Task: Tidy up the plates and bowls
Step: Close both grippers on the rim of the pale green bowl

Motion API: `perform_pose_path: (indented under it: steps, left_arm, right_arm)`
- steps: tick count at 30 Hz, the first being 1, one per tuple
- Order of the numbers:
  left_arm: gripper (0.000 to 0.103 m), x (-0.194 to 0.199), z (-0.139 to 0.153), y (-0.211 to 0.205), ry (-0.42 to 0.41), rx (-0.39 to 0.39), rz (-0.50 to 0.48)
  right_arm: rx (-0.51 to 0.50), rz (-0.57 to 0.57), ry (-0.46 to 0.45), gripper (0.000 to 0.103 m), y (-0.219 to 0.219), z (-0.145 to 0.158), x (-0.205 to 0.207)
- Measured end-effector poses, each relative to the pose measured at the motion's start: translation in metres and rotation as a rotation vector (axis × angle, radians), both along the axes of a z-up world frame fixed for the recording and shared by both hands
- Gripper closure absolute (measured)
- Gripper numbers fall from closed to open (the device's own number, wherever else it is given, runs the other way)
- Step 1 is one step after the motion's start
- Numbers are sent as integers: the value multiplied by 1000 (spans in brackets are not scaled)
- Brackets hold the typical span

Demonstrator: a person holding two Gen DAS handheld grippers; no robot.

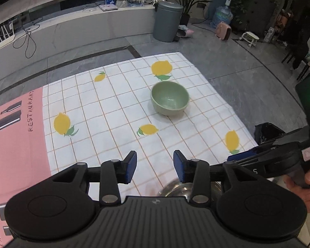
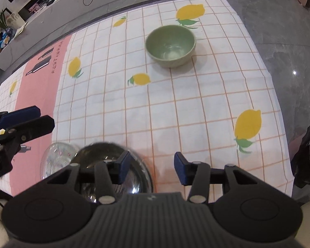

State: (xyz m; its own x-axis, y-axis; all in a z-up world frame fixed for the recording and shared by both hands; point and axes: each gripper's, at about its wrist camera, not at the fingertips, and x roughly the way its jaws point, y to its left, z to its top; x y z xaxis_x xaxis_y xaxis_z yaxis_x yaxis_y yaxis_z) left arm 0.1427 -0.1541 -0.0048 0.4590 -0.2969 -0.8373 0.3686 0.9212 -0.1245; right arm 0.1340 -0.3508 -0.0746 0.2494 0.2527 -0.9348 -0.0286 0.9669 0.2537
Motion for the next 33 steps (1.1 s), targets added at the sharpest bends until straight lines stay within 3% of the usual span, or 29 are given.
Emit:
perform_pose_path:
  steps: [11, 15, 23, 27, 33]
  left_arm:
    - [49, 72, -39, -8, 88, -18, 29]
    - [44, 101, -47, -13, 103, -44, 35]
    - [43, 157, -60, -29, 168, -87, 89]
    - [43, 178, -73, -37, 212, -129, 144]
    - [47, 192, -105, -51, 252, -69, 166]
  right_arm:
    - [-111, 20, -30, 51, -7, -21, 60]
    - [-121, -21, -46, 49, -18, -23, 91]
    - [-101, -117, -76, 47, -43, -22, 146]
    - [-92, -141, -65, 49, -52, -31, 167]
    - [-33, -177, -6, 60, -56, -57, 184]
